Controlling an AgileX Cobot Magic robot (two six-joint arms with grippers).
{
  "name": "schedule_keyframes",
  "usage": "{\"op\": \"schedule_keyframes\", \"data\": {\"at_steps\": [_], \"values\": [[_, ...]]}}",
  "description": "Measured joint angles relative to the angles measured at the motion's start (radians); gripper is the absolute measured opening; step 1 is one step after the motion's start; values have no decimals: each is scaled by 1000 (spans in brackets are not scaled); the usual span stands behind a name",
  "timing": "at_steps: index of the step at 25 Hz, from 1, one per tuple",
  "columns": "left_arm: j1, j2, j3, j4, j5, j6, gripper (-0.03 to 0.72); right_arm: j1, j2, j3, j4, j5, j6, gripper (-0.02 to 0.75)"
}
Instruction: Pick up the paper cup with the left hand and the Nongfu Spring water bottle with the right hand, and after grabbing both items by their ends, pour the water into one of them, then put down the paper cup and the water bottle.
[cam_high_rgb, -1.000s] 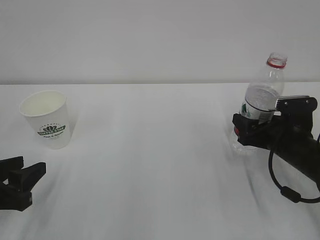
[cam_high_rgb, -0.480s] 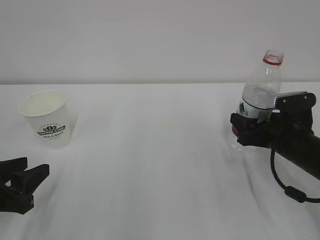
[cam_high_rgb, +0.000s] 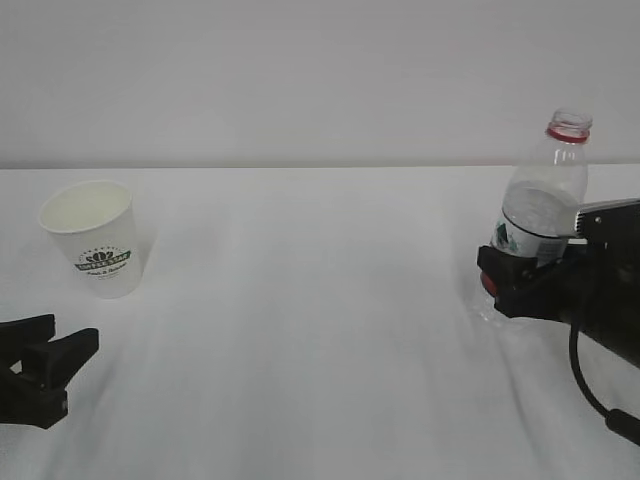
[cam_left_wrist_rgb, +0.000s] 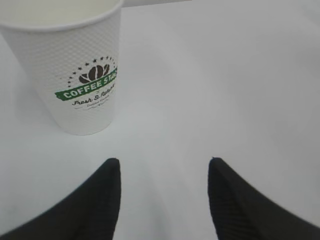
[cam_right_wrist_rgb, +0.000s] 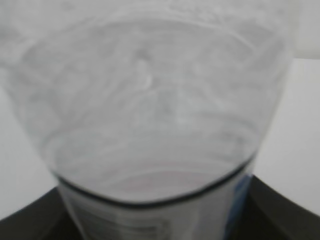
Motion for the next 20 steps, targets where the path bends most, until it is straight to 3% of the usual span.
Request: {"op": "schedule_keyframes", "data": {"at_steps": [20], "values": [[0, 0, 0, 2, 0, 0, 412, 0, -210, 176, 26, 8, -49, 503]]}}
